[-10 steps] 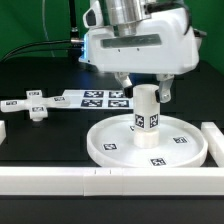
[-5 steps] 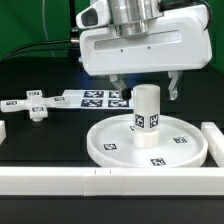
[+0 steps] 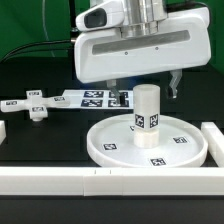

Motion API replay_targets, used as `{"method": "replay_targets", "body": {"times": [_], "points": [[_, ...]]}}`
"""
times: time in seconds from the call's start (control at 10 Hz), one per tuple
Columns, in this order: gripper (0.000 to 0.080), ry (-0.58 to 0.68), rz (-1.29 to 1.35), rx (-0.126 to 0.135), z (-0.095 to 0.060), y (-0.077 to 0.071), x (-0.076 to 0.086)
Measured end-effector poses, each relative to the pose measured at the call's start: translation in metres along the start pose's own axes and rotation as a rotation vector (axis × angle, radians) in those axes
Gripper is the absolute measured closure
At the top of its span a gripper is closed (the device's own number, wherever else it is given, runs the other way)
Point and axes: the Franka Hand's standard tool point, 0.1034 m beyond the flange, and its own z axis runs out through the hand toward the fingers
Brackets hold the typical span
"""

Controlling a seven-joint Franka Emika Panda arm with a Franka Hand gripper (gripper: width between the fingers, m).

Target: Assemble round table

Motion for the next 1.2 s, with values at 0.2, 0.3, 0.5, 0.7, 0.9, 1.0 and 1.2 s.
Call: {"method": "replay_targets", "body": {"times": [0.2,0.3,0.5,0.7,0.9,1.0,1.2], "points": [[0.0151,-0.003,-0.13,-0.006,0.0004,0.0021,-0.0004],[0.0151,-0.003,-0.153,-0.006,0.0005,0.0024,-0.0005],[0.0151,-0.003,-0.332,-0.015,0.0014,0.005,0.0001],[0.0151,-0.016,-0.636,-0.05,0.0007,0.0023,0.0031],[0.0151,-0.037,-0.853,-0.064,0.0009,0.0007,0.0037],[0.0151,-0.052,-0.904,-0.062,0.0014,0.0001,0.0024],[0.0151,-0.062,-1.009,-0.069,0.0011,0.0041,0.0021]]}}
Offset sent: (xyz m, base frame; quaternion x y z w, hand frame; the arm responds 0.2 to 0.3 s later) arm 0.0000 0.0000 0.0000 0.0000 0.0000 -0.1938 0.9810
